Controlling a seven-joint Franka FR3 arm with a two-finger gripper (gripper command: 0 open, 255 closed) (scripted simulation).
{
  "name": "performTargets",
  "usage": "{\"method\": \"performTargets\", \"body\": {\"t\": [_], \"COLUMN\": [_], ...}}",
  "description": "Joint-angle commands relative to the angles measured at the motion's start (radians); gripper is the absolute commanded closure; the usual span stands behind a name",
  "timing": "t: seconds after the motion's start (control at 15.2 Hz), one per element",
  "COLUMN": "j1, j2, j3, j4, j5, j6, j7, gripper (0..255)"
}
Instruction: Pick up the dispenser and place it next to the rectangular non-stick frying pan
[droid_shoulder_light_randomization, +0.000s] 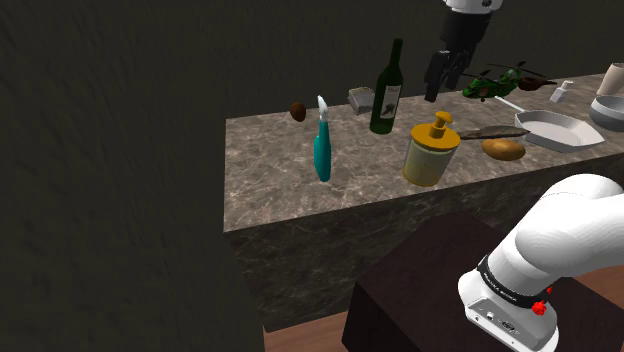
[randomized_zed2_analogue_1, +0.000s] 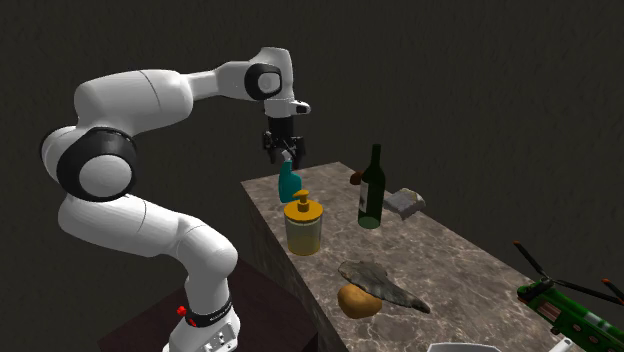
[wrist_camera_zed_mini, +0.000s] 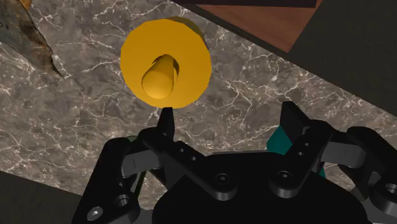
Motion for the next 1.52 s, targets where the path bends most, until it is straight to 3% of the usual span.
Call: {"method": "performTargets", "body": {"t": [0.0, 0.46, 0.99, 1.45], "j1": [0.0, -0.026, -0.031, -0.031], "j2": [0.0, 0.132, 0.118, 0.119], "j3": [0.0, -0.105, -0.116, -0.116], "j4": [0.0, -0.046, -0.157, -0.157], "j5": [0.0, -0.101, -0.112, -0.112], "j6": [0.0, 0.069, 0.167, 0.166], "j7": [0.0, -0.16, -0.16, -0.16], "gripper": [0, 0, 0, 0]}}
